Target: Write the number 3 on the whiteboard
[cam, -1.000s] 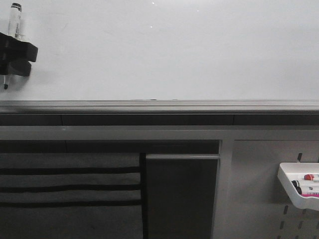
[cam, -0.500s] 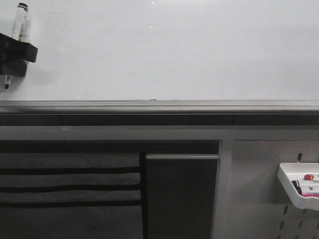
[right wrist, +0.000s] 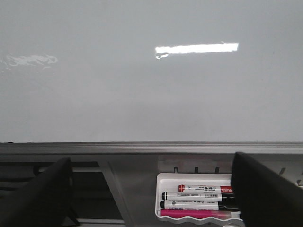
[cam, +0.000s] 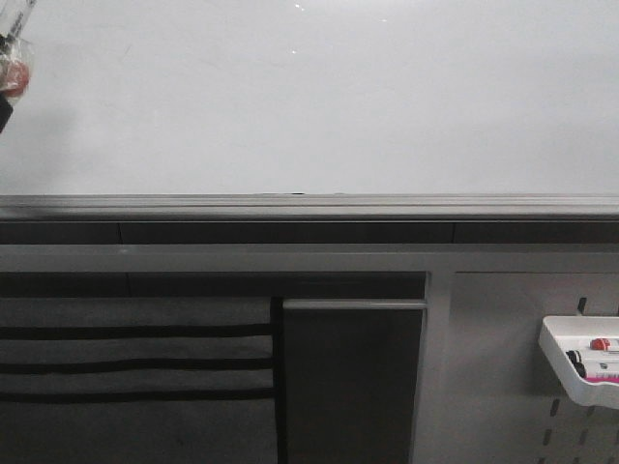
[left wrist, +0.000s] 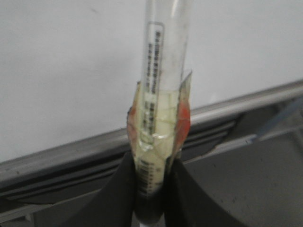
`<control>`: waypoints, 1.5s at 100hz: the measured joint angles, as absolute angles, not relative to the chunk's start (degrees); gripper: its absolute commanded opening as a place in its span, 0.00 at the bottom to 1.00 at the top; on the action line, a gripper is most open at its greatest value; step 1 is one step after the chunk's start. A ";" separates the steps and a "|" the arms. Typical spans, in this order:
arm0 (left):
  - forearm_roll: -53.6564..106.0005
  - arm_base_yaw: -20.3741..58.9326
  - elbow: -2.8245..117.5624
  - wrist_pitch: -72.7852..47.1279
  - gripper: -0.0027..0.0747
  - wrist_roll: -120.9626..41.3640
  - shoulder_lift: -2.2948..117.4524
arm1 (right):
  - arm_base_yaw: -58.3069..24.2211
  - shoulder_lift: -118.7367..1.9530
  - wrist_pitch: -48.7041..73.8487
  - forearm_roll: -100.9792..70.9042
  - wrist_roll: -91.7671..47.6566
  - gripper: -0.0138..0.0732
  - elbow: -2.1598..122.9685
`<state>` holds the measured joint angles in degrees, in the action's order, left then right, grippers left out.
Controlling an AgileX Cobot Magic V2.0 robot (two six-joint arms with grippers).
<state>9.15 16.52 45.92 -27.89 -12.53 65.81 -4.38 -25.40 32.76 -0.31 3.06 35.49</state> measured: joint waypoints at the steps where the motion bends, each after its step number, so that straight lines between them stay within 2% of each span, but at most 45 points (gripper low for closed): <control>1: 9.15 16.88 46.15 -28.69 0.01 -12.77 65.52 | -4.38 -25.40 33.00 -0.31 3.06 0.85 35.61; 16: 10.02 21.67 50.53 -42.93 0.01 -18.74 60.33 | -4.38 -25.75 36.38 -1.89 3.06 0.85 36.59; 29: 12.68 27.17 53.06 -49.30 0.01 -22.19 58.67 | -4.38 -27.83 40.06 -5.51 0.40 0.85 38.02; 60: 16.23 41.30 54.15 -53.24 0.01 -32.47 59.31 | -8.95 -38.64 54.78 -33.74 -38.35 0.85 47.22; 83: 16.25 48.04 54.39 -53.24 0.01 -34.32 63.70 | -15.45 -50.12 68.64 -41.02 -50.69 0.85 56.46; 96: 16.25 49.79 56.64 -53.36 0.01 -35.79 66.58 | -20.72 -55.94 69.05 -41.02 -53.90 0.85 60.05; 126: 16.02 49.93 64.83 -54.43 0.01 -41.62 72.91 | -32.46 -66.23 61.57 -35.83 -56.54 0.84 65.48; 150: 14.15 49.93 66.99 -56.40 0.01 -43.10 75.03 | -34.32 -70.48 60.32 -35.42 -57.46 0.69 67.90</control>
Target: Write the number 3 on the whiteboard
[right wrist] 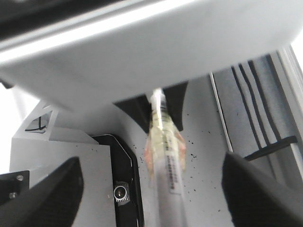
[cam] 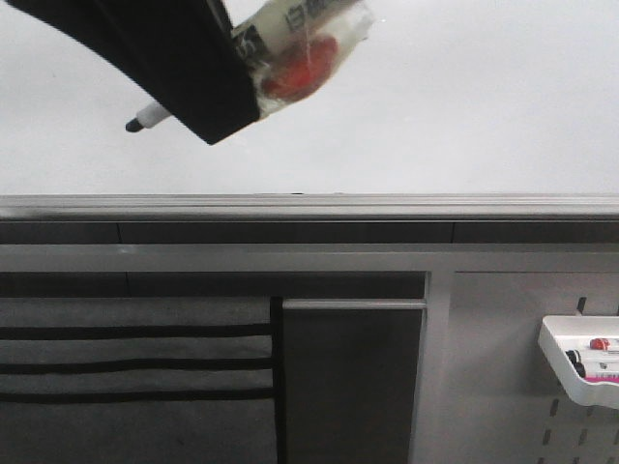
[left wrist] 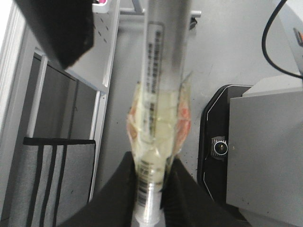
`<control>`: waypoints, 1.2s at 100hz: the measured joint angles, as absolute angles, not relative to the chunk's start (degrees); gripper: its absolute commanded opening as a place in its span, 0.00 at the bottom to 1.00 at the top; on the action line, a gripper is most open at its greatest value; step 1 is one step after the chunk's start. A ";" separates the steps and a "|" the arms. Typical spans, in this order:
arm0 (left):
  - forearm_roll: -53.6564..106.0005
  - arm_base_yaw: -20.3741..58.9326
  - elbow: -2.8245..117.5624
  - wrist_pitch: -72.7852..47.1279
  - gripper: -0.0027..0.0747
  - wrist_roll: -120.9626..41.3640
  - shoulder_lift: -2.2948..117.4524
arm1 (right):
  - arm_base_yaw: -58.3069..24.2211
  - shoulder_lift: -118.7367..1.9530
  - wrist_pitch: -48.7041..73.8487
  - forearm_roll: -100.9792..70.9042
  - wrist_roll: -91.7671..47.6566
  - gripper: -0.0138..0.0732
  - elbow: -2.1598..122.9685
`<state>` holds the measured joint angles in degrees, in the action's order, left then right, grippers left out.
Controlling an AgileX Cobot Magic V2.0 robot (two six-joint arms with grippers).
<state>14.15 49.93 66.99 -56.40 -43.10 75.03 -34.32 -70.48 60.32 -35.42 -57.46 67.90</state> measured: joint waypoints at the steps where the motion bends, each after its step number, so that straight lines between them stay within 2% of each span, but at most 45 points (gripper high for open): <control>1: 14.03 49.93 66.99 -56.51 0.01 -43.10 75.03 | -34.32 -70.50 60.34 -35.29 -57.46 0.69 67.90; 14: 13.78 49.93 66.99 -56.84 0.01 -43.19 75.03 | -34.32 -71.01 60.34 -34.12 -57.46 0.66 67.94; 76: 13.66 49.93 66.99 -56.97 0.01 -43.19 75.03 | -34.42 -72.94 60.71 -34.61 -57.56 0.65 67.94; 108: 13.66 49.93 66.99 -56.97 0.01 -43.19 75.03 | -34.42 -73.66 61.18 -34.89 -57.56 0.32 67.94; 120: 13.66 49.93 66.99 -56.97 0.01 -43.30 75.25 | -34.42 -73.66 61.51 -34.89 -57.56 0.25 67.94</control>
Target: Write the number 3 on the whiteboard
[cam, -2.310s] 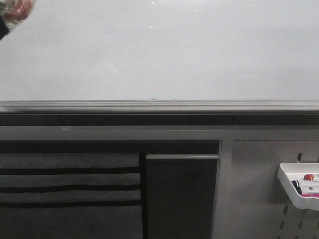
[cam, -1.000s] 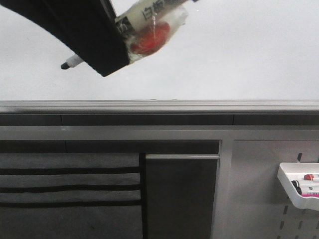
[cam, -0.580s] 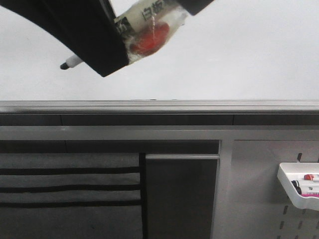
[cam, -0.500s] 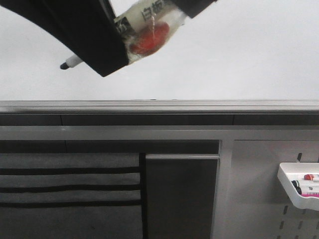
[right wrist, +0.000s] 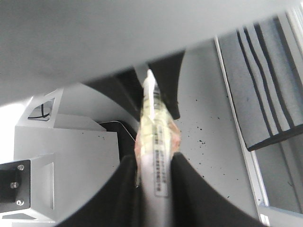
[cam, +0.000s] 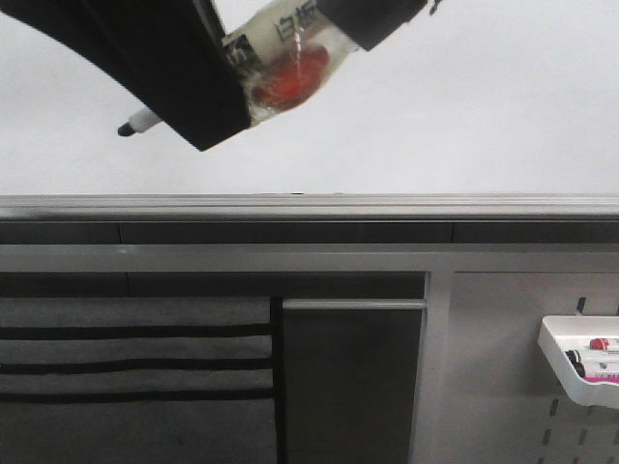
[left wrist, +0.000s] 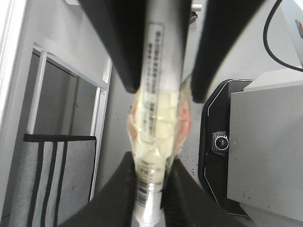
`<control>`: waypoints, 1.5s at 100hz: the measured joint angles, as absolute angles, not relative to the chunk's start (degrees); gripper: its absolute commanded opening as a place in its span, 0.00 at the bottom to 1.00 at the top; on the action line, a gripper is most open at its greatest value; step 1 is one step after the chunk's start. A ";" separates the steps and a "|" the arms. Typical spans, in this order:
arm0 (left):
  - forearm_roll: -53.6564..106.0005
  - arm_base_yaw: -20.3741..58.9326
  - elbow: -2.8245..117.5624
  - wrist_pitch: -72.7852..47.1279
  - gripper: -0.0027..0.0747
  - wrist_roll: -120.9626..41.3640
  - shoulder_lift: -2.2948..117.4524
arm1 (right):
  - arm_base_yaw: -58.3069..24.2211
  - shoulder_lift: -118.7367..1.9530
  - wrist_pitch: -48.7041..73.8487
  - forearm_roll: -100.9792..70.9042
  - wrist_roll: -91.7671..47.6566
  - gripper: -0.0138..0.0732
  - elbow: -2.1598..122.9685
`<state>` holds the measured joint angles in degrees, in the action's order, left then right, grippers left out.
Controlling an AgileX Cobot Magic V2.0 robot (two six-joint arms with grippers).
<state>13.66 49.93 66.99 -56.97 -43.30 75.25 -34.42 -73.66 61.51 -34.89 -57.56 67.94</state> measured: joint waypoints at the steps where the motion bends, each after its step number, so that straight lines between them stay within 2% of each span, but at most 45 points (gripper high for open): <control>1: 13.66 49.93 66.99 -56.97 0.01 -43.31 75.25 | -34.42 -73.66 61.51 -34.89 -57.56 0.24 67.94; 15: 13.66 49.93 66.99 -57.07 0.01 -43.54 75.38 | -34.42 -73.66 61.54 -34.89 -57.56 0.21 67.94; 63: 13.66 49.93 66.99 -57.07 0.02 -42.12 75.38 | -34.42 -73.66 61.64 -34.89 -57.56 0.21 67.94; 71: 13.14 50.13 66.99 -56.57 0.11 -41.09 75.38 | -34.42 -73.66 61.64 -34.66 -57.60 0.21 68.03; 79: 12.19 50.22 66.99 -56.06 0.32 -40.84 75.38 | -34.42 -73.66 61.29 -34.55 -57.69 0.21 68.03; 80: 12.09 50.22 66.99 -56.05 0.32 -40.55 75.38 | -34.42 -73.66 61.29 -34.55 -57.69 0.21 68.03; 84: 11.33 50.22 66.99 -55.59 0.45 -40.17 75.38 | -34.42 -73.66 61.16 -34.55 -57.69 0.21 68.03; 91: 10.30 50.22 66.99 -54.89 0.55 -39.69 75.38 | -34.42 -73.66 61.16 -34.55 -57.69 0.21 68.03; 114: 9.30 50.22 66.99 -53.65 0.56 -39.54 75.40 | -34.42 -73.66 61.83 -34.55 -57.69 0.20 68.03; 130: 9.01 50.22 66.99 -53.61 0.56 -39.54 75.40 | -34.29 -73.66 61.84 -34.55 -57.69 0.09 68.03; 150: 8.50 48.07 67.34 -53.61 0.56 -37.58 74.37 | -31.05 -71.49 62.29 -34.55 -56.23 0.09 68.03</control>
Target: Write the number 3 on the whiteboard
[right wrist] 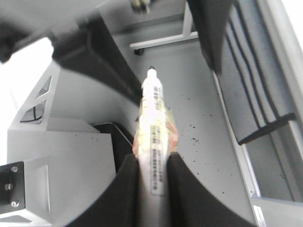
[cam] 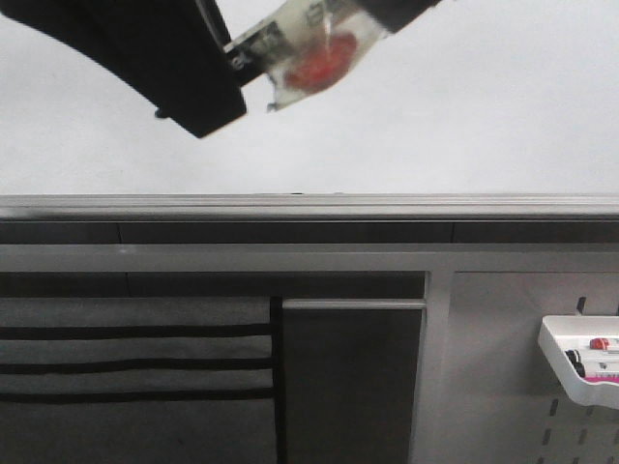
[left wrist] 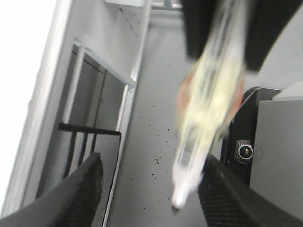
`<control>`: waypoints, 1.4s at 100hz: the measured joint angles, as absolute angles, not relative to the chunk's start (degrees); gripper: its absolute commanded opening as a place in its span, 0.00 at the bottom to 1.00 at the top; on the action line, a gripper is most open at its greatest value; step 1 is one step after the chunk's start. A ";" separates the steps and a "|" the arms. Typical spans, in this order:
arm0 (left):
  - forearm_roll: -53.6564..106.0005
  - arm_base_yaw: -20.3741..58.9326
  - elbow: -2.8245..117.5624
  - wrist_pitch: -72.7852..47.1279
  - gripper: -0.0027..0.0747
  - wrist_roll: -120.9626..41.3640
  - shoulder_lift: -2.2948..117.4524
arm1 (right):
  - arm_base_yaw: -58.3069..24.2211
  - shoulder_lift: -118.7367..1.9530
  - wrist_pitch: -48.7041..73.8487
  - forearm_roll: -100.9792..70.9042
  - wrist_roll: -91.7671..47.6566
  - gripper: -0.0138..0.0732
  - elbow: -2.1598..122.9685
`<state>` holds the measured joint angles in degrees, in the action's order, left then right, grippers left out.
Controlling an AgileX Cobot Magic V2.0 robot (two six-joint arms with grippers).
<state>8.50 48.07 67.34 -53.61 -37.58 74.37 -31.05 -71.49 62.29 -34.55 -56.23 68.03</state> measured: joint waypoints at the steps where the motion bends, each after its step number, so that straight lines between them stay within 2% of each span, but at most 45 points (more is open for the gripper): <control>1: 8.46 47.70 67.34 -53.61 0.56 -37.43 74.24 | -30.87 -71.32 62.44 -34.55 -56.08 0.09 68.03; 18: 8.25 41.80 67.34 -54.23 0.56 -32.65 69.18 | -26.26 -65.69 63.52 -31.14 -50.20 0.09 68.03; 44: 8.47 30.72 64.49 -56.08 0.56 -23.39 59.40 | -18.61 -55.16 62.31 -25.49 -31.04 0.09 65.87; 64: 8.61 23.61 55.41 -51.96 0.56 -17.60 51.25 | -15.77 -47.58 55.18 -24.98 -28.36 0.09 57.08; 82: 8.63 22.15 51.58 -47.62 0.56 -16.68 47.83 | -15.72 -46.12 53.08 -25.86 -28.14 0.09 52.14; 97: 8.84 22.15 51.34 -46.94 0.56 -16.63 47.62 | -15.72 -50.08 51.88 -27.27 -27.91 0.09 53.73; 120: 8.84 22.15 51.23 -46.81 0.56 -16.54 48.83 | -15.83 -66.39 54.36 -27.46 -27.70 0.09 65.37; 140: 8.84 22.15 51.12 -46.69 0.56 -16.54 49.74 | -23.03 -76.81 52.71 -24.45 -27.22 0.09 73.76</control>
